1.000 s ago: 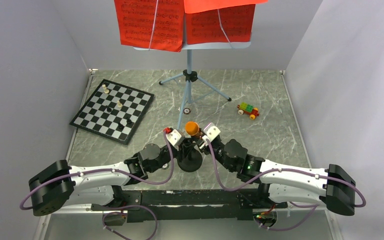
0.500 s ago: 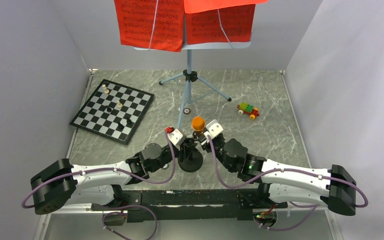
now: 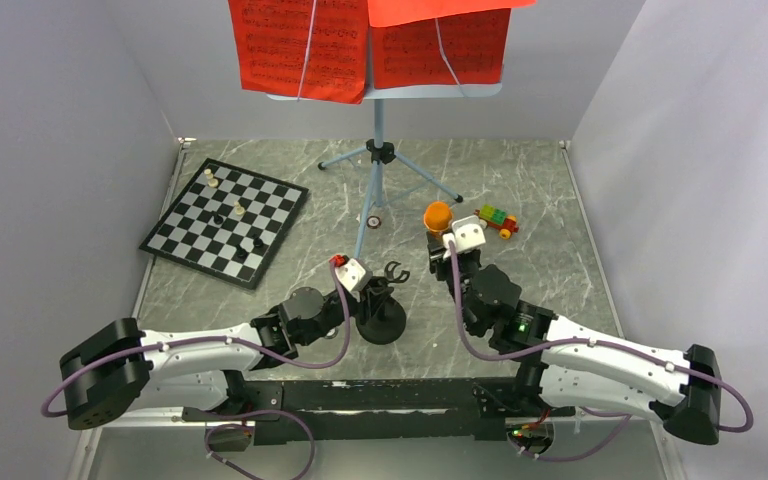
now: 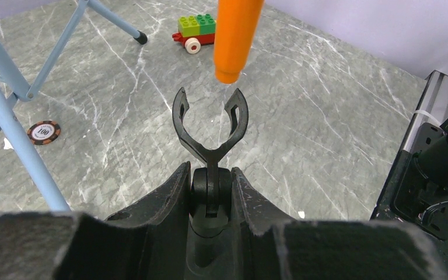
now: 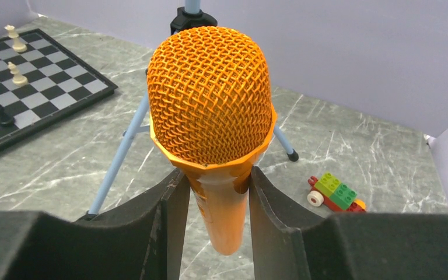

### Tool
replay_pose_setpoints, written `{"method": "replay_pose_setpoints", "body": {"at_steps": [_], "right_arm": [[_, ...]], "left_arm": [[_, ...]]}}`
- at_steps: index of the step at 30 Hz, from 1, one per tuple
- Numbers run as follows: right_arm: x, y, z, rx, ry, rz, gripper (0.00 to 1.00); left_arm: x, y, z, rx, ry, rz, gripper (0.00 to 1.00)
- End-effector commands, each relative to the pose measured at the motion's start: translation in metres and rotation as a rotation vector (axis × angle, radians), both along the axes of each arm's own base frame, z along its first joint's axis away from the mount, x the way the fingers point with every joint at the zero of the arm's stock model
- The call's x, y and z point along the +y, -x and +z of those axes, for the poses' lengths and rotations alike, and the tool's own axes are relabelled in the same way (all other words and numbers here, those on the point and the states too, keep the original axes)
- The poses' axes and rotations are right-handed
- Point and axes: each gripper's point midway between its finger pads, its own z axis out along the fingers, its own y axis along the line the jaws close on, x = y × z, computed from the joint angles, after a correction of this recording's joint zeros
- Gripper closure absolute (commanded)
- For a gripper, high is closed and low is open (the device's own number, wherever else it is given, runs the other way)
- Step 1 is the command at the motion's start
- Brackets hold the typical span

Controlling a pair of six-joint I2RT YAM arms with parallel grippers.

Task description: Pack up the instrument practice props

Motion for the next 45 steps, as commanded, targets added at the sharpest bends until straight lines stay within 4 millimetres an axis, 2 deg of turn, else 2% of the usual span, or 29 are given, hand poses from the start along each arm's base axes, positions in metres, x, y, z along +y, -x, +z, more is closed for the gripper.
{"method": "replay_pose_setpoints", "body": {"at_steps": [1,3,5,8,12,16,19,23,27,29,33,34,38,42,45], "right_arm": [[-0.008,0.008,0.026,0.058,-0.104,-0.004,1.0],[-0.009,0.011,0.022,0.098,-0.119,-0.003,1.0],[-0.01,0.014,0.017,0.135,-0.124,-0.001,1.0],[-0.011,0.018,0.009,0.179,-0.125,0.005,1.0],[-0.013,0.022,-0.001,0.214,-0.14,0.01,1.0],[-0.015,0.026,-0.009,0.241,-0.153,0.018,1.0],[-0.015,0.028,-0.014,0.258,-0.147,0.026,1.0],[-0.017,0.032,-0.023,0.292,-0.139,0.031,1.0],[-0.02,0.038,-0.034,0.34,-0.16,0.031,1.0],[-0.02,0.044,-0.025,0.342,-0.214,0.068,1.0],[-0.014,0.062,0.019,0.339,-0.318,0.207,1.0],[-0.011,0.066,0.029,0.341,-0.324,0.241,1.0],[0.016,0.083,0.067,0.356,-0.333,0.417,1.0],[0.053,0.102,0.098,0.365,-0.372,0.62,1.0],[0.08,0.107,0.102,0.39,-0.365,0.709,1.0]], "left_arm": [[0.007,0.016,-0.041,0.121,-0.118,-0.022,0.72],[0.006,0.014,-0.035,0.12,-0.114,-0.018,0.55],[0.005,0.013,-0.026,0.114,-0.098,-0.015,0.43],[0.005,0.012,-0.011,0.103,-0.063,-0.009,0.3],[0.006,0.011,0.009,0.087,-0.022,-0.001,0.18],[0.011,0.013,0.026,0.066,0.026,0.003,0.15],[0.016,0.013,0.029,0.059,0.033,0.011,0.14],[0.022,0.016,0.022,0.074,0.026,0.015,0.16],[0.037,0.02,0.014,0.106,0.053,0.044,0.16],[0.046,0.023,0.021,0.097,0.097,0.053,0.15],[0.057,0.031,0.047,0.047,0.164,0.03,0.01],[0.058,0.034,0.056,0.027,0.179,0.011,0.01],[0.051,0.062,0.101,-0.065,0.225,-0.172,0.01],[0.043,0.091,0.143,-0.107,0.305,-0.359,0.01],[0.038,0.104,0.167,-0.129,0.352,-0.451,0.01]]}}
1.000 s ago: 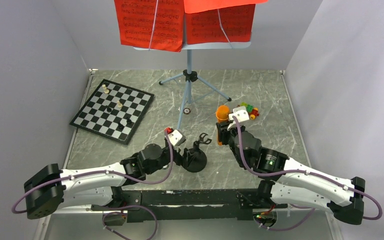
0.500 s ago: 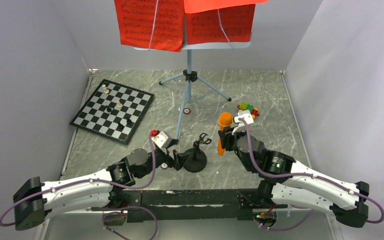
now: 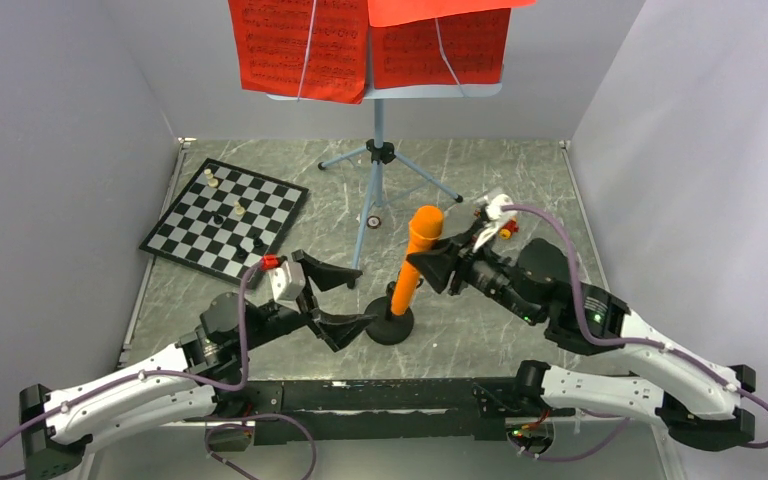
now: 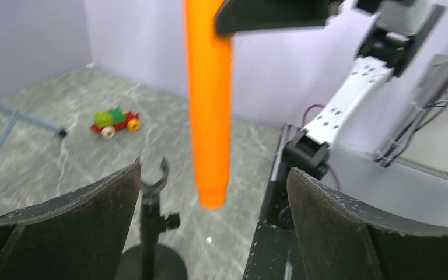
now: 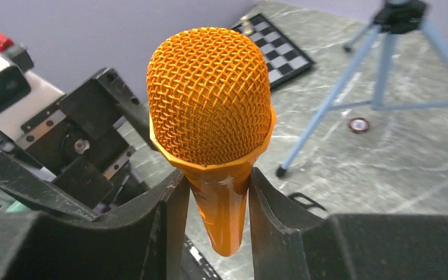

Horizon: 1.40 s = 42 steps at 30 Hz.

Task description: Pack up the instrument practice props

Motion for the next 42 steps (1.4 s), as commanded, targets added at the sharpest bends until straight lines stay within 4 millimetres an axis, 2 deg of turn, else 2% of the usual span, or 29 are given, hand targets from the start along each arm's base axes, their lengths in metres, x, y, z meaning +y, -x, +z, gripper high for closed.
{"method": "replay_pose_setpoints", "body": {"at_steps": [1,3,7,12,22,32,35,37,40,41,42], "right_arm": [[0.049,0.02,0.02,0.008,-0.059,0.22,1.0],[0.062,0.022,0.019,0.016,-0.075,0.256,1.0],[0.082,0.028,0.022,0.036,-0.123,0.33,1.0],[0.096,0.034,0.028,0.046,-0.18,0.391,1.0],[0.095,0.042,0.044,0.002,-0.237,0.434,1.0],[0.113,0.049,0.044,-0.015,-0.296,0.51,1.0],[0.117,0.05,0.041,-0.009,-0.306,0.527,1.0],[0.118,0.051,0.038,-0.003,-0.3,0.534,1.0],[0.116,0.048,0.033,0.008,-0.29,0.511,1.0],[0.115,0.047,0.032,0.013,-0.286,0.502,1.0],[0.113,0.044,0.03,0.019,-0.278,0.484,0.89]], "left_arm": [[-0.008,0.036,0.056,-0.095,0.11,-0.214,0.01],[-0.01,0.036,0.062,-0.113,0.118,-0.22,0.01],[-0.014,0.036,0.061,-0.12,0.101,-0.233,0.01],[-0.019,0.027,0.046,-0.086,0.056,-0.202,0.02],[0.007,0.011,0.036,-0.052,0.092,-0.05,0.01],[-0.007,0.022,0.051,-0.054,0.145,-0.143,0.03],[-0.012,0.025,0.052,-0.061,0.143,-0.172,0.18],[-0.013,0.025,0.049,-0.059,0.136,-0.177,0.36],[-0.01,0.021,0.045,-0.046,0.134,-0.15,0.66],[-0.008,0.019,0.042,-0.039,0.129,-0.132,0.8],[-0.005,0.016,0.038,-0.028,0.122,-0.109,0.93]]}}
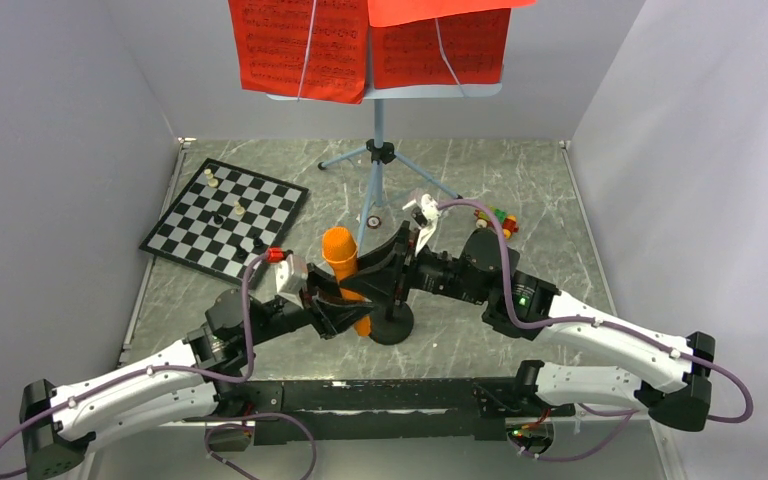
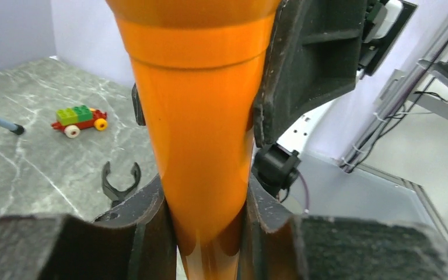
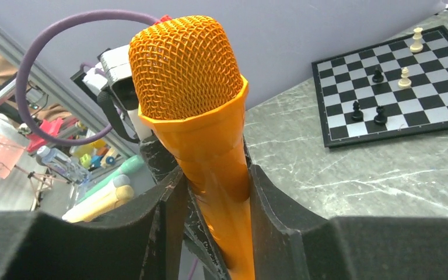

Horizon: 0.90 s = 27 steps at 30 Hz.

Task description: Pack up the instrument practice props

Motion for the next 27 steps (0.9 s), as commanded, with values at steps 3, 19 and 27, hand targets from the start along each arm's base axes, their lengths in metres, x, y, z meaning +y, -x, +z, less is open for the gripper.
{"method": "replay_pose_setpoints", "body": {"at_steps": [3,19,27], "right_arm": [[-0.01,-0.01,0.008,0.043,-0.011,-0.089,0.34],[-0.03,-0.036,-0.025,-0.01,0.16,-0.221,0.0],[-0.047,-0.031,-0.026,-0.058,0.193,-0.221,0.0]], "left_arm": [[0.027,-0.025,0.002,0.026,-0.004,0.2,1.0],[0.196,-0.119,-0.144,0.745,-0.298,1.068,1.0],[0.264,-0.144,-0.197,1.056,-0.075,1.339,1.0]]}}
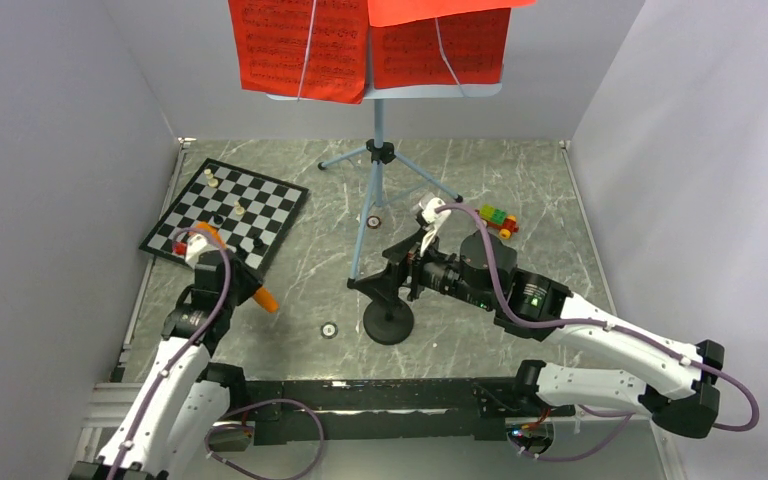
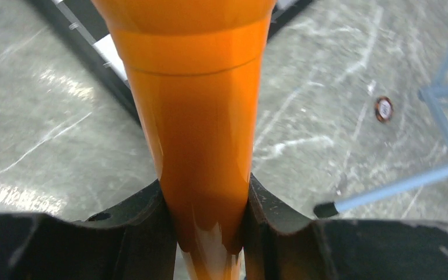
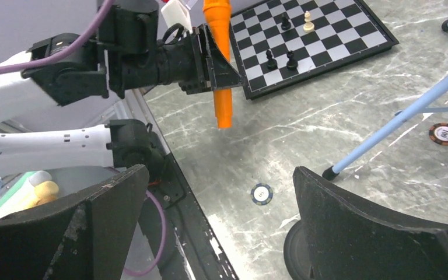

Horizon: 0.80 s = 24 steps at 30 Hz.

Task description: Pack up the instrument practice props

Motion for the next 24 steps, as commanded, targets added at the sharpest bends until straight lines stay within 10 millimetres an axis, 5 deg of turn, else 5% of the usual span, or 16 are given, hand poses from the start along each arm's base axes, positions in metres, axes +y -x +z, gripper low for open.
{"method": "replay_pose_setpoints", "body": {"at_steps": [1,6,13,24], "right_arm": [[-0.018,0.005,0.024,-0.078,-0.02,-0.004,0.0],[-0.031,0.007,0.03,-0.101,-0.024,-0.021,0.0],[-0.041,0.007,0.019,-0.093,-0.041,-0.054,0.0],[-0.047,0.005,0.02,-0.097,-0.009,-0.071,0.0]], "left_arm": [[0.021,-0.007,-0.02,0.016,0.164,0.164,1.0],[0.054,-0.005,-0.055,0.115,0.167,0.338,1.0],[0.068,0.007,-0.095,0.176,0.203,0.458,0.99],[0.074,0.012,-0.123,0.282,0.202,0.521,0.45]]}}
